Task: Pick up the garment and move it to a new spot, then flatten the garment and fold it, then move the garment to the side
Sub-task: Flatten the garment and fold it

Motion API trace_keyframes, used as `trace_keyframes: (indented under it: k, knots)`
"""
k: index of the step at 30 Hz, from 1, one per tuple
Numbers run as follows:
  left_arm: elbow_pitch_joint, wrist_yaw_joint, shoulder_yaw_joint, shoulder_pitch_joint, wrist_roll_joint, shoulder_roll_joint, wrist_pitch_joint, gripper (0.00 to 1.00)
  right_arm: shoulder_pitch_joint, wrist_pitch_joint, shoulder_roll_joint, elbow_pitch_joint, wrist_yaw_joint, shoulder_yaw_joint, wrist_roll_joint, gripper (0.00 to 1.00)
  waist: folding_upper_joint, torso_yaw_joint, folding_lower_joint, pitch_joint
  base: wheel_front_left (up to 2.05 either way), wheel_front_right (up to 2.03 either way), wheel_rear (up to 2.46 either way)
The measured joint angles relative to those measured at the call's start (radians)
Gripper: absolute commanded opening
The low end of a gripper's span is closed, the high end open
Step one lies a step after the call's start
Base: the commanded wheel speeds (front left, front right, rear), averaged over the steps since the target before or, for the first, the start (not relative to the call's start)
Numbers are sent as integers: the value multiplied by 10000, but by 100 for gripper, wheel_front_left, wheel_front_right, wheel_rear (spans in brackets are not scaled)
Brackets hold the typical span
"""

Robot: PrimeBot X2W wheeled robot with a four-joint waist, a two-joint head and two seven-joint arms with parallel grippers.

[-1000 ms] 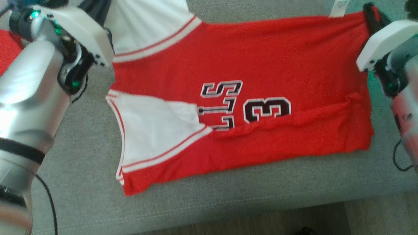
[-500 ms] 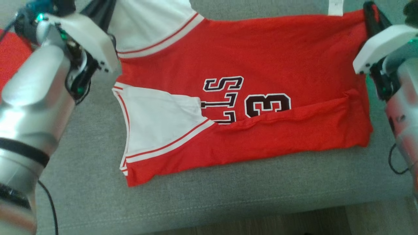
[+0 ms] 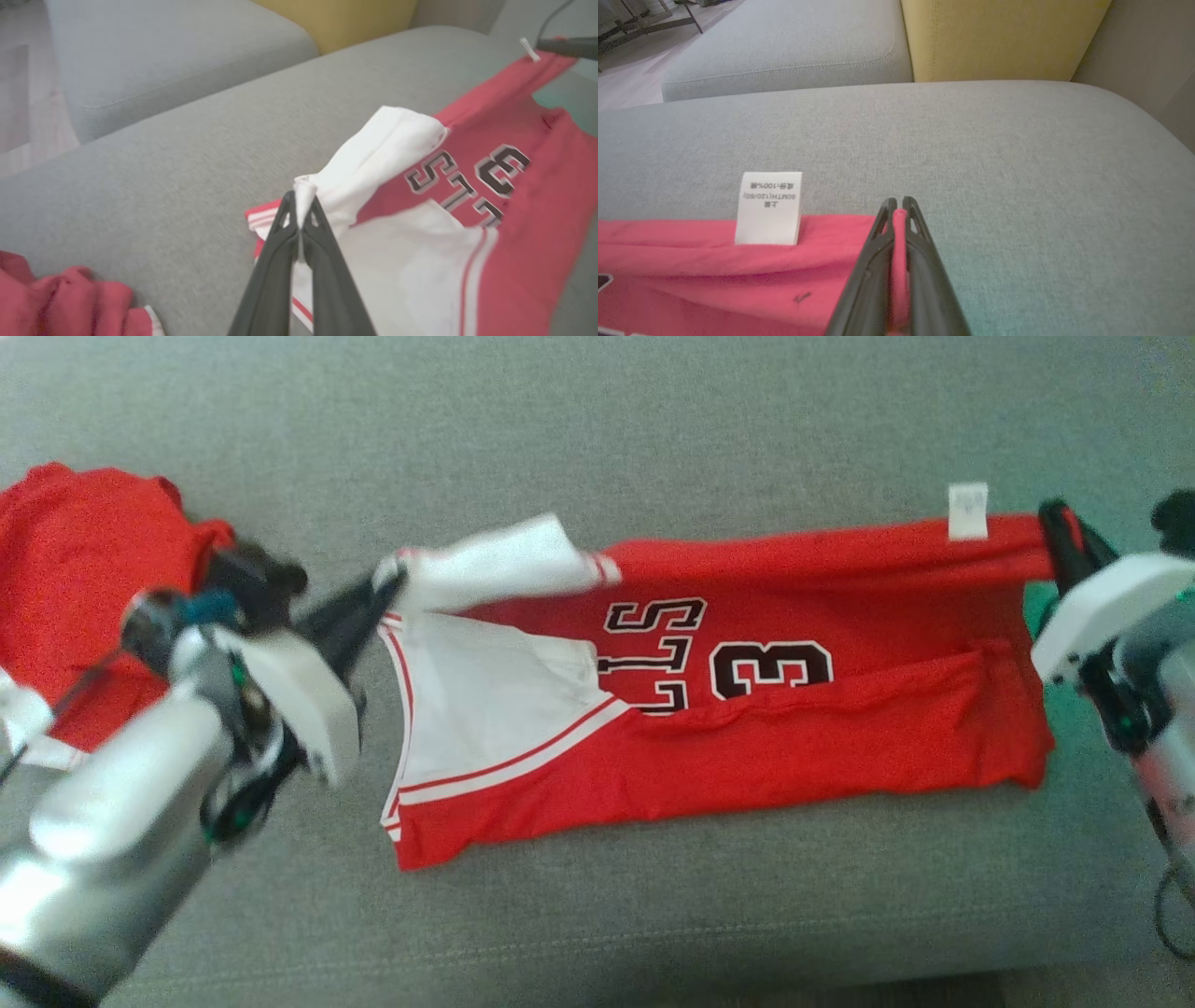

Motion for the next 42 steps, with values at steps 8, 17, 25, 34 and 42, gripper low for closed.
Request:
trace_keyframes:
  k: [8, 17, 25, 34, 42]
  knots:
    - [-2894, 830, -493, 1778, -270, 1325, 1141, 0, 1641, 1331, -796, -1538, 0, 100, 757, 0, 0, 157, 0, -516, 0, 0, 0]
    - [-4491, 1354, -844, 2622, -543, 2044, 1983, 0, 3062, 3266, -1459, -3402, 0, -201, 1158, 0, 0, 169, 0, -849, 0, 0, 0]
    - [-4025, 1515, -1312, 2681, -203, 1824, 2117, 100, 3949, 4769, -1503, -4510, 0, -953, 1312, 100, 0, 108, 0, -875, 0, 0, 0]
    - [-3137, 2125, -884, 2963, -397, 1150, 1083, 100, 4919, 5335, -1093, -5561, 0, -2761, 917, 100, 0, 8, 0, -1381, 0, 0, 0]
    - [-3033, 2861, 1118, 3280, -1597, 25, -918, 100, 5164, 3524, 261, -6748, 0, -3881, 54, 100, 0, 99, 0, -1736, 0, 0, 0]
